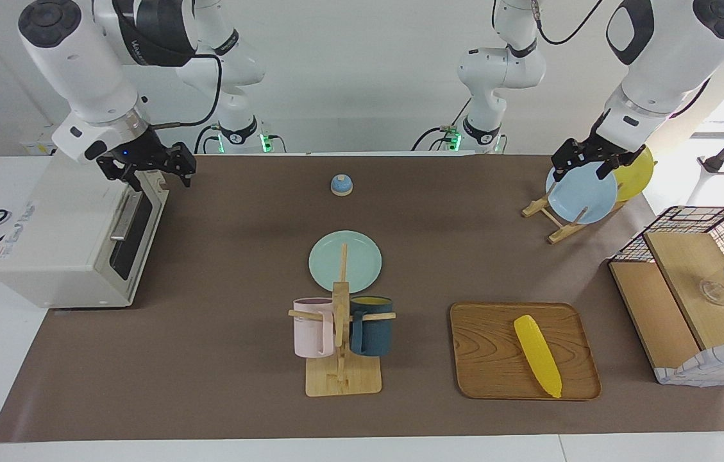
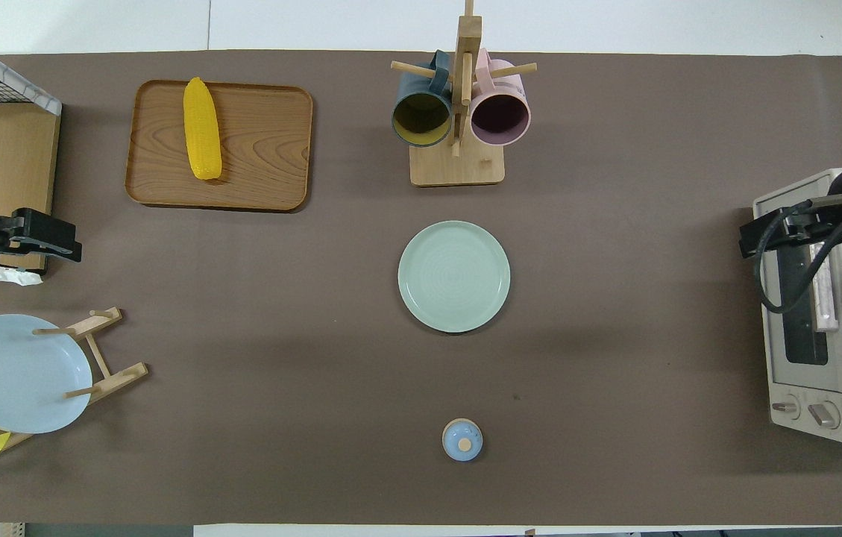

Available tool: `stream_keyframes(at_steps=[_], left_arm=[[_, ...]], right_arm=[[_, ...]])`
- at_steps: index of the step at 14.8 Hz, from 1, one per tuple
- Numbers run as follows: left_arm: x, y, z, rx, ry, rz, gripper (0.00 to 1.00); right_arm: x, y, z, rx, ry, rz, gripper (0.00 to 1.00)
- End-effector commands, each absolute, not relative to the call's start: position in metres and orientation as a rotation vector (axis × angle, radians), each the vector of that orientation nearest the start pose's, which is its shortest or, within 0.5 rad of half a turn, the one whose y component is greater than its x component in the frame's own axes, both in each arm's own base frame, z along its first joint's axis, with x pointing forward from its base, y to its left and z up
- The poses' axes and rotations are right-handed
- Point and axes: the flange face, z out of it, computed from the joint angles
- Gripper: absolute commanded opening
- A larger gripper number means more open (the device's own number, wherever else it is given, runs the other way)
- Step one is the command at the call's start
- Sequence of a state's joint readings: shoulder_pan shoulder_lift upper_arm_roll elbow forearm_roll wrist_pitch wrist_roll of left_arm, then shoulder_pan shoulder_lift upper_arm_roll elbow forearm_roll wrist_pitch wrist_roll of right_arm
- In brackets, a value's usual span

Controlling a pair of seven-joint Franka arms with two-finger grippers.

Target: Put corn in oven

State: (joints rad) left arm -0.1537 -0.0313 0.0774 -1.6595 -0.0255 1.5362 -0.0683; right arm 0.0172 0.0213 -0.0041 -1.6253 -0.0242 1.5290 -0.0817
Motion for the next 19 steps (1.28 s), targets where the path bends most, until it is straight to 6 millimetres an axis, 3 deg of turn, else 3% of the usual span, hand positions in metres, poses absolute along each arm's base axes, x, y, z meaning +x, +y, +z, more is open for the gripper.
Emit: stream_keyframes(at_steps=[1, 7, 10, 12, 14, 15, 17, 18, 19], left_arm=[[0.535, -0.045, 0.602, -3.151, 0.019, 0.128, 1.0], [0.534, -0.047, 0.602, -3.151, 0.027, 0.13, 1.0], [0.543, -0.049, 0.603, -3.16, -0.003, 0.042, 1.0], [0.549, -0.054, 0.6, -3.168, -0.003, 0.004, 1.0], [0.563, -0.06, 0.584, -3.174, 0.004, -0.005, 1.0], [0.57, -0.062, 0.576, -3.185, 0.001, -0.008, 1.0], [0.593, -0.069, 0.546, -3.211, -0.013, -0.014, 1.0], [0.606, -0.072, 0.528, -3.209, -0.012, -0.022, 1.0], [0.618, -0.083, 0.511, -3.206, 0.009, -0.034, 1.0]], right_arm=[[0.549, 0.003, 0.588, -3.135, -0.125, 0.195, 1.0], [0.549, 0.0, 0.589, -3.134, -0.111, 0.19, 1.0], [0.549, -0.001, 0.588, -3.134, -0.113, 0.195, 1.0], [0.549, 0.001, 0.588, -3.133, -0.12, 0.2, 1.0], [0.548, -0.008, 0.585, -3.133, -0.096, 0.202, 1.0], [0.549, -0.008, 0.579, -3.134, -0.106, 0.183, 0.84], [0.548, -0.017, 0.574, -3.136, -0.078, 0.157, 0.14], [0.546, -0.026, 0.57, -3.137, -0.059, 0.133, 0.0], [0.544, -0.031, 0.562, -3.139, -0.044, 0.106, 0.0]])
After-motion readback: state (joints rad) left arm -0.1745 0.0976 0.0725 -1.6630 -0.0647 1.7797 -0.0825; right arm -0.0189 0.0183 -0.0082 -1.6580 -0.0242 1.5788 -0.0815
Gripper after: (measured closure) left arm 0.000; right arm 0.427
